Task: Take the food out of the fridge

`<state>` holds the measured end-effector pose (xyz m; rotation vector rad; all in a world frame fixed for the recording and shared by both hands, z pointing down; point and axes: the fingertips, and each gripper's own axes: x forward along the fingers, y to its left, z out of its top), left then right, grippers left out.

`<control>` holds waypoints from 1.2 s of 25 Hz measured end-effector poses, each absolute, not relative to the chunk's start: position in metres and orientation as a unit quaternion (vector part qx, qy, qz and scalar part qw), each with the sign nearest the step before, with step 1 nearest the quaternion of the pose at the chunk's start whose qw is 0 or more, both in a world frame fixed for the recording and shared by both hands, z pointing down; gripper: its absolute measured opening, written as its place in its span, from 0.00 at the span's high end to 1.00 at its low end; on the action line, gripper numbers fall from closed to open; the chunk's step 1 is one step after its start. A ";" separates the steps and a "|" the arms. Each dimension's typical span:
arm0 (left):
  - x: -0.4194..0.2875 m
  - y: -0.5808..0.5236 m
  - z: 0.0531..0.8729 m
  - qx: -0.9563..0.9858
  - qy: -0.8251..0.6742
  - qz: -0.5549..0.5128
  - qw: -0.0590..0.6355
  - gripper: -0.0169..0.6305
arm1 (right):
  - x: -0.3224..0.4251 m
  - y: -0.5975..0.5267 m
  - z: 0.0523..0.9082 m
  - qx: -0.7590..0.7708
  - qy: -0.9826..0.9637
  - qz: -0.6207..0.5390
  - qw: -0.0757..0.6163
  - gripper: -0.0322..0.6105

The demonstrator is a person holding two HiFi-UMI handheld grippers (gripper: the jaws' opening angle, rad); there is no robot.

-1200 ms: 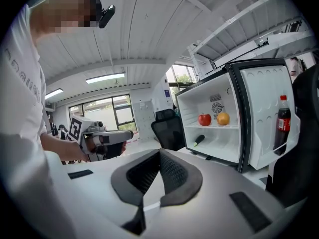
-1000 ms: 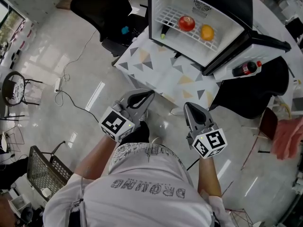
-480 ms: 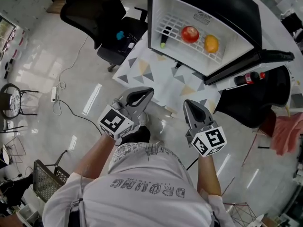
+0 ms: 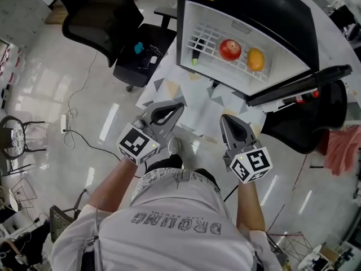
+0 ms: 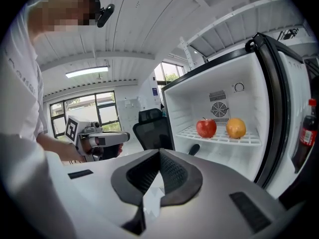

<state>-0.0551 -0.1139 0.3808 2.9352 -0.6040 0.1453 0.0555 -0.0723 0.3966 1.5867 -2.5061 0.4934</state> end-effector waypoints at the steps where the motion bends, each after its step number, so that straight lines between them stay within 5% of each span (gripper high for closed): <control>1: -0.056 -0.117 0.381 0.976 -0.198 0.048 0.071 0.97 | 0.055 -0.076 0.396 0.529 -0.830 0.163 0.066 0.95; 30: -0.027 -0.181 0.386 0.973 -0.210 0.065 0.074 0.97 | 0.115 -0.192 0.379 0.575 -0.808 0.124 0.050 0.95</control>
